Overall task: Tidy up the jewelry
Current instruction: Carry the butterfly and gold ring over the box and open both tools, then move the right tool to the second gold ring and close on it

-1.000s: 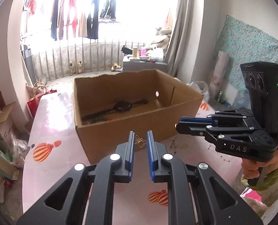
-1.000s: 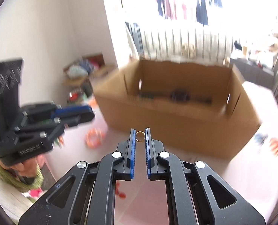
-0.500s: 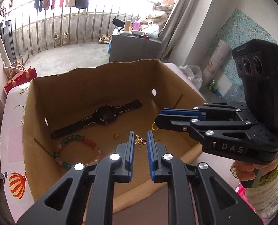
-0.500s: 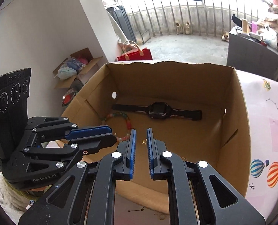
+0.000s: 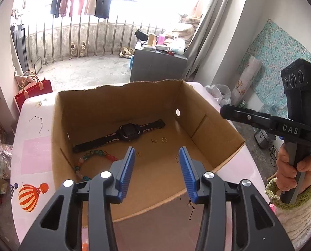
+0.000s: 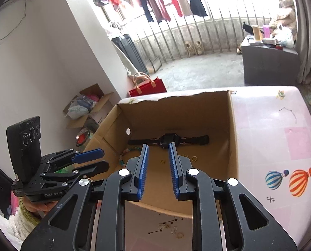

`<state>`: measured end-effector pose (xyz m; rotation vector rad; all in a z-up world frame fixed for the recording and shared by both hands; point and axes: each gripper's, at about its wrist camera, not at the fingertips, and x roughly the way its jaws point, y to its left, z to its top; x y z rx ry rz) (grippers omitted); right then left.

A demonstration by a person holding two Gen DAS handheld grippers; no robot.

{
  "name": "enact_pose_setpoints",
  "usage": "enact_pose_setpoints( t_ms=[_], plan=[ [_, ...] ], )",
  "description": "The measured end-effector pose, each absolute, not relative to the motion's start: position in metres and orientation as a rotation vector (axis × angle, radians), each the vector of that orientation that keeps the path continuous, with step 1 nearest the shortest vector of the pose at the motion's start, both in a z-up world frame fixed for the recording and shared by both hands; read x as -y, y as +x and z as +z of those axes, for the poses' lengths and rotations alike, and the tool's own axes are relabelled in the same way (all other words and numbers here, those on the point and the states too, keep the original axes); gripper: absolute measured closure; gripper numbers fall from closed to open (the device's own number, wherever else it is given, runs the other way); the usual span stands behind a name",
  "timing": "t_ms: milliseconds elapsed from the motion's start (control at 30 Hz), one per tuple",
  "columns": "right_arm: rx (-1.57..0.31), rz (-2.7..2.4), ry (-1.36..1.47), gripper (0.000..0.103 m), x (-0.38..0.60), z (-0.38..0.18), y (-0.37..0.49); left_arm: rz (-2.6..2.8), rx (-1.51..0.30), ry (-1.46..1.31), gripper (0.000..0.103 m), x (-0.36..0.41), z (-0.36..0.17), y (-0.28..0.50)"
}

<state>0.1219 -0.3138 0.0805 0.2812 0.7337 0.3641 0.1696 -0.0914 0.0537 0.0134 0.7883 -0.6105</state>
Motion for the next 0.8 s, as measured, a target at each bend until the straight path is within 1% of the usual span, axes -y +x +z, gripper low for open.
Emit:
enact_pose_setpoints(
  t_ms=[167,200,233,267,333,433,567,700,800],
  plan=[
    [-0.642,0.363,0.309,0.074,0.324,0.094,0.065,-0.585,-0.704,0.022,0.044,0.066,0.064,0.124],
    [-0.632,0.364,0.311,0.073,0.323,0.092,0.052,-0.582,-0.695,0.027,0.040,0.062,0.064,0.115],
    [-0.628,0.364,0.313,0.073,0.321,0.089,0.041,-0.578,-0.694,0.032,0.035,0.058,0.062,0.106],
    [-0.628,0.362,0.313,0.072,0.318,0.085,0.030,-0.574,-0.701,0.039,0.033,0.056,0.057,0.096],
    [-0.653,0.348,0.305,0.072,0.309,0.068,0.012,-0.585,-0.736,0.066,0.025,0.056,0.043,0.079],
    [-0.742,0.292,0.285,0.072,0.293,0.033,0.000,-0.565,-0.815,0.128,0.022,0.063,0.010,0.065],
    [-0.884,0.234,0.325,0.071,0.285,-0.018,0.005,-0.497,-0.928,0.178,0.021,0.076,-0.036,0.063],
    [-0.903,0.192,0.326,0.075,0.284,-0.033,0.014,-0.432,-0.971,0.233,0.021,0.085,-0.064,0.069],
    [-0.893,0.166,0.276,0.075,0.282,-0.034,0.022,-0.412,-0.946,0.258,0.015,0.084,-0.070,0.067]
  ],
)
